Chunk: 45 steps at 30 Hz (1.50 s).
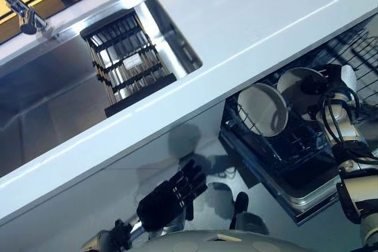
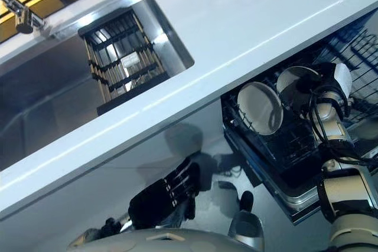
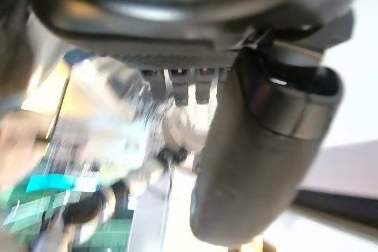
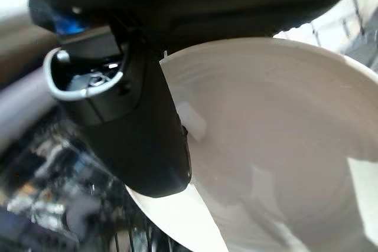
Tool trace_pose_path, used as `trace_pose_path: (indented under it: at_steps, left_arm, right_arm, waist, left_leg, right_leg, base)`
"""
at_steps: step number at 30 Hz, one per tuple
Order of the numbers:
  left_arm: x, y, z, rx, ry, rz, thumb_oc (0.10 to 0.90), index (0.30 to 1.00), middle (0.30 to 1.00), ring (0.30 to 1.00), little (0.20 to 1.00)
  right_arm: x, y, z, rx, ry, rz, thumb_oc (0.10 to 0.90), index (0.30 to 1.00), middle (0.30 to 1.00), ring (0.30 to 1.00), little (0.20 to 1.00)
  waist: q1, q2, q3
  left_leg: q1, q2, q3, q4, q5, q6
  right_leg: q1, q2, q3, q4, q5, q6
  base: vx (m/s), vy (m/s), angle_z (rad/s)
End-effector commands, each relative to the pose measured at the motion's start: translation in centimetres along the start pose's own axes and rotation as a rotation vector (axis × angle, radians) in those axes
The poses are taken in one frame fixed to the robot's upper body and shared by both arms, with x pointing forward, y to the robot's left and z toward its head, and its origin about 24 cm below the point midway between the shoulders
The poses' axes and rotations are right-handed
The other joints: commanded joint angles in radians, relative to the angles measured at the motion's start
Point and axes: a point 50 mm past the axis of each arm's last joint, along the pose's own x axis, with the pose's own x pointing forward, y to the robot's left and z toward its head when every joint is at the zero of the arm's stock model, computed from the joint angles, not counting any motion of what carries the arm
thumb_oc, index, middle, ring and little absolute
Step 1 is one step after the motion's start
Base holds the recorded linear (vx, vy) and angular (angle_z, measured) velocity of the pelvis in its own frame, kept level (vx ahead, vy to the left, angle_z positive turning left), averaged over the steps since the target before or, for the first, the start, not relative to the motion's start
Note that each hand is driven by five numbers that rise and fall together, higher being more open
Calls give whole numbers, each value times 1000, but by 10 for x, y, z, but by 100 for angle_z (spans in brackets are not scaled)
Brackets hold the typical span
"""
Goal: Pick up plates and place into dishwasher.
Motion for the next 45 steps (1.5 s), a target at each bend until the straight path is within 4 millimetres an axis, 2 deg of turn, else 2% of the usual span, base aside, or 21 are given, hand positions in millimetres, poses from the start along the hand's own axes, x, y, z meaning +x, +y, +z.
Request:
trace_pose_path:
  at_steps: [1, 6, 10, 18, 24, 25, 26, 27, 28, 32, 35, 40, 45]
  left_arm:
    - [-31, 21, -24, 60, 122, 250, 800, 900, 900, 900, 900]
    - [-30, 24, -22, 135, 145, 316, 800, 900, 900, 900, 900]
    - [-35, 31, -14, 175, 58, 464, 800, 900, 900, 900, 900]
    - [-44, 39, -5, 236, 3, 649, 800, 900, 900, 900, 900]
    - [-41, 39, -2, 281, -3, 682, 800, 900, 900, 900, 900]
    - [-40, 40, -2, 287, -4, 693, 800, 900, 900, 900, 900]
    - [-40, 40, -2, 285, -9, 703, 800, 900, 900, 900, 900]
    - [-39, 40, -2, 284, -13, 709, 800, 900, 900, 900, 900]
    - [-39, 40, 0, 292, -15, 721, 800, 900, 900, 900, 900]
    - [-45, 45, 1, 332, 2, 825, 800, 900, 900, 900, 900]
    - [-51, 50, -2, 331, 36, 893, 800, 900, 900, 900, 900]
    - [-62, 55, -13, 312, 116, 960, 800, 900, 900, 900, 900]
    - [-61, 56, -16, 302, 115, 951, 800, 900, 900, 900, 900]
  right_arm:
    - [19, -44, 51, 28, -164, -154, 100, 300, 300, 300, 200]
    - [20, -43, 48, 29, -147, -136, 100, 300, 300, 300, 200]
    - [21, -40, 46, 34, -148, -122, 100, 300, 300, 300, 200]
    - [17, -31, 35, 20, -139, -70, 100, 300, 300, 300, 200]
    - [10, -13, 20, -32, -115, 34, 100, 300, 300, 300, 200]
    - [7, -6, 12, -22, -89, 83, 100, 300, 300, 300, 200]
    - [4, -1, 7, -12, -73, 110, 235, 415, 415, 415, 335]
    - [3, 2, 4, -2, -64, 124, 235, 415, 415, 415, 335]
    - [1, 5, 0, 17, -45, 148, 800, 900, 900, 900, 900]
    - [-7, 13, -21, 145, 34, 176, 800, 900, 900, 900, 900]
    - [-9, 12, -30, 233, 61, 165, 800, 900, 900, 900, 900]
    - [-9, 6, -26, 368, 43, 152, 800, 900, 900, 900, 900]
    - [-7, -3, -18, 430, 9, 138, 800, 900, 900, 900, 900]
  waist:
    - [30, -30, 26]
    - [35, 5, 52]
    - [39, 20, 70]
    - [40, 5, 78]
    - [37, -19, 74]
    - [35, -27, 72]
    - [32, -31, 72]
    - [30, -34, 71]
    - [28, -40, 68]
    - [18, -62, 55]
    - [13, -78, 45]
    - [-3, -93, 27]
    - [-23, -106, 5]
  left_leg:
    - [8, -48, 44, 228, -267, 2]
    - [-14, -67, 35, 275, -285, 5]
    - [-28, -78, 27, 318, -301, 10]
    - [-30, -74, 26, 371, -316, 11]
    - [-24, -64, 30, 405, -321, 13]
    - [-16, -60, 32, 408, -321, 13]
    - [-9, -56, 34, 409, -321, 14]
    - [-5, -54, 35, 409, -321, 14]
    - [0, -52, 36, 410, -323, 15]
    - [34, -44, 41, 407, -332, 19]
    - [53, -40, 42, 405, -336, 20]
    - [84, -39, 41, 388, -338, 19]
    - [109, -41, 52, 360, -344, 20]
  right_leg:
    - [-138, -21, -57, 225, -59, -87]
    - [-160, -38, -63, 278, -83, -99]
    - [-172, -54, -61, 321, -95, -104]
    - [-162, -65, -59, 357, -108, -104]
    - [-143, -63, -47, 363, -107, -102]
    - [-131, -60, -43, 359, -106, -101]
    - [-123, -58, -38, 357, -105, -100]
    - [-119, -58, -35, 357, -105, -100]
    - [-113, -56, -31, 355, -105, -99]
    - [-82, -50, -12, 348, -101, -94]
    - [-60, -46, -1, 336, -95, -89]
    - [-37, -33, 26, 312, -81, -79]
    - [-21, -21, 50, 275, -67, -71]
  base:
    - [-33, 87, 5]
    - [-13, 101, 11]
    - [-3, 70, 14]
    - [7, 15, 2]
    - [5, -1, 0]
    - [42, -3, 2]
    - [43, 0, 1]
    - [0, 0, 0]
    - [0, 0, 0]
    - [51, 1, -5]
    - [40, -30, -13]
    - [32, -23, -5]
    - [16, -7, -8]
